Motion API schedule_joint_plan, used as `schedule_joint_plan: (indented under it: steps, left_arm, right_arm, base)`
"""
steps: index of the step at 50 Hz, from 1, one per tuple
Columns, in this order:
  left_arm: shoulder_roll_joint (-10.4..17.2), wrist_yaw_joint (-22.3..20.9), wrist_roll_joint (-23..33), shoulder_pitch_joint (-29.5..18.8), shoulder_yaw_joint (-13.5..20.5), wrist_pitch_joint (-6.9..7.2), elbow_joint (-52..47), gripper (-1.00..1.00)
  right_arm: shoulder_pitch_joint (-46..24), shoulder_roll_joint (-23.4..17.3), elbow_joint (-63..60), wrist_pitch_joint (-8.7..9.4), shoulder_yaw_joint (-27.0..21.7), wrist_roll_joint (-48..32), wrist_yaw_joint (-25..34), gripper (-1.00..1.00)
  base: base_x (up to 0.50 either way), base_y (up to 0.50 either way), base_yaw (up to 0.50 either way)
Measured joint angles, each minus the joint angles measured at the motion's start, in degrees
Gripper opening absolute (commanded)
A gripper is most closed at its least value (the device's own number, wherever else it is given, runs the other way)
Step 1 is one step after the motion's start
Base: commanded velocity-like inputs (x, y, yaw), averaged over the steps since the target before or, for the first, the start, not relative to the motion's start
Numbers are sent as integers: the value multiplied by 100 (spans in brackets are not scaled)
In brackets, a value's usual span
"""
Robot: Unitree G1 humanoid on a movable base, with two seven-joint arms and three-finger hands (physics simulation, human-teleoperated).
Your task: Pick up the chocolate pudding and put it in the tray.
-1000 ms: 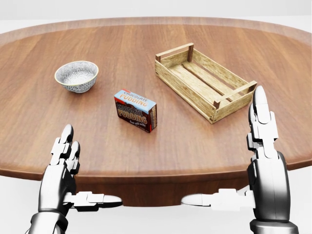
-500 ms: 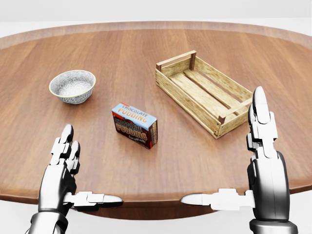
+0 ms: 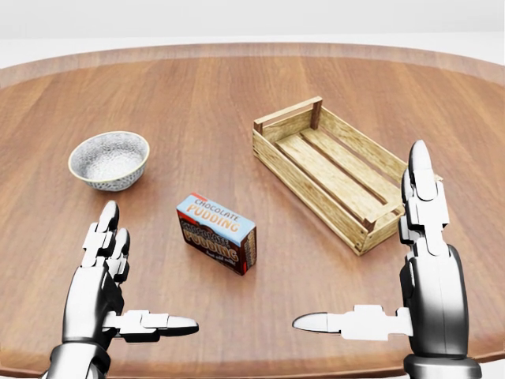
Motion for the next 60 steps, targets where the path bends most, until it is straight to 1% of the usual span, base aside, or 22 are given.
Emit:
schedule_joint_plan:
  steps: [25,60]
  left_arm:
    - [3,7,-2,-21,2,-47,68,100]
    - [5,4,-2,-17,2,-25,41,100]
  right_arm:
    - [4,-3,60,0,-1,14,-6,100]
    - [1,-4,50,0,9,14,8,100]
  base:
    - [22,0,0]
    - [22,0,0]
